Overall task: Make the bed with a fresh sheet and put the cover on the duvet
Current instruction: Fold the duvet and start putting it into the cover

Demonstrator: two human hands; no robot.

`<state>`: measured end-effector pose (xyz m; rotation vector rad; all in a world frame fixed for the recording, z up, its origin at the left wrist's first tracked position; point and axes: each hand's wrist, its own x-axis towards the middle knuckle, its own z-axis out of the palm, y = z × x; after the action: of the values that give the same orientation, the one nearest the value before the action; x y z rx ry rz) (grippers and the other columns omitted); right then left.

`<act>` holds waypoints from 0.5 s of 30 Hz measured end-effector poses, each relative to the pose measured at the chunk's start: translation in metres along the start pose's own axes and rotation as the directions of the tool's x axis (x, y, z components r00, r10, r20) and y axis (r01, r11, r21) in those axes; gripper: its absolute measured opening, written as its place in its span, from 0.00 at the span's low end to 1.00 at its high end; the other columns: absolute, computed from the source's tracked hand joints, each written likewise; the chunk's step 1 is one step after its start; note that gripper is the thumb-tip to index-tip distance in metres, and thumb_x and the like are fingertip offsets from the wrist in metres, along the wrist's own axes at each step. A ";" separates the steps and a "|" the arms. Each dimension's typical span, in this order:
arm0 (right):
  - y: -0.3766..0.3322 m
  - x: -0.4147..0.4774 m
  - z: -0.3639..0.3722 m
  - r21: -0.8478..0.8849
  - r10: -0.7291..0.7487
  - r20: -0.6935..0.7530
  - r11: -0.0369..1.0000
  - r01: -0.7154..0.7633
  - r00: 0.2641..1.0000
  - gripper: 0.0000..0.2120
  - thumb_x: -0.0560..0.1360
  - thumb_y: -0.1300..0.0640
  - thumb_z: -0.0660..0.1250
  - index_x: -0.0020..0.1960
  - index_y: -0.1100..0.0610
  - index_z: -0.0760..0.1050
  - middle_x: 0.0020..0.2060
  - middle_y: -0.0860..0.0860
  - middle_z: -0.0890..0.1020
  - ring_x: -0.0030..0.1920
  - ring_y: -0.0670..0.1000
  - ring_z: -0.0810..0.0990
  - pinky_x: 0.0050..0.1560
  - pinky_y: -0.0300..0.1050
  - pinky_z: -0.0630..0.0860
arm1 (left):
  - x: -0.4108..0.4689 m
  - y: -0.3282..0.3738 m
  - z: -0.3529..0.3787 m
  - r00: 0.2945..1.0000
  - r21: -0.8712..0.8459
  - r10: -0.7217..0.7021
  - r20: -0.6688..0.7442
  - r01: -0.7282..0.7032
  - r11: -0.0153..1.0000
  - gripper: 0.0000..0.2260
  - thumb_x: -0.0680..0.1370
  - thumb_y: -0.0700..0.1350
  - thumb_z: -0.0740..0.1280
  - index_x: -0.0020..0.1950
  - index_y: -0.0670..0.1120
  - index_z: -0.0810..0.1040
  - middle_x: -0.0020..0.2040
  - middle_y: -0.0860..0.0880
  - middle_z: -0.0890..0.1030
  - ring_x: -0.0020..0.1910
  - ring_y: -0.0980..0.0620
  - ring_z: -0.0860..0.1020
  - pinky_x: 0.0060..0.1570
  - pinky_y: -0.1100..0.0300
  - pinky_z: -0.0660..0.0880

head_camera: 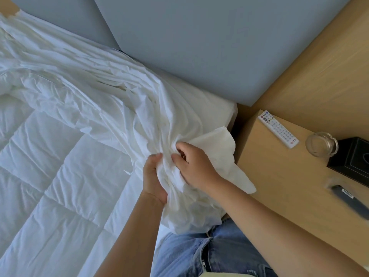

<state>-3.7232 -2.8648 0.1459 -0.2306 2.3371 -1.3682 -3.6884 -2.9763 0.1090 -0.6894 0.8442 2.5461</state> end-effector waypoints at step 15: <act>0.016 -0.020 -0.013 0.211 -0.014 0.116 0.977 -0.011 0.993 0.27 0.76 0.60 0.62 0.73 0.53 0.60 0.66 0.43 0.67 0.68 0.37 0.63 0.69 0.32 0.59 | 0.027 0.017 0.022 0.986 0.437 -0.154 -0.064 0.167 0.884 0.14 0.65 0.58 0.71 0.39 0.49 0.85 0.37 0.48 0.84 0.39 0.51 0.83 0.36 0.60 0.78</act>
<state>-3.7101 -2.8402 0.1430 -0.2418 2.0785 -1.5474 -3.7258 -2.9706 0.1170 -0.6155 1.2643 2.0918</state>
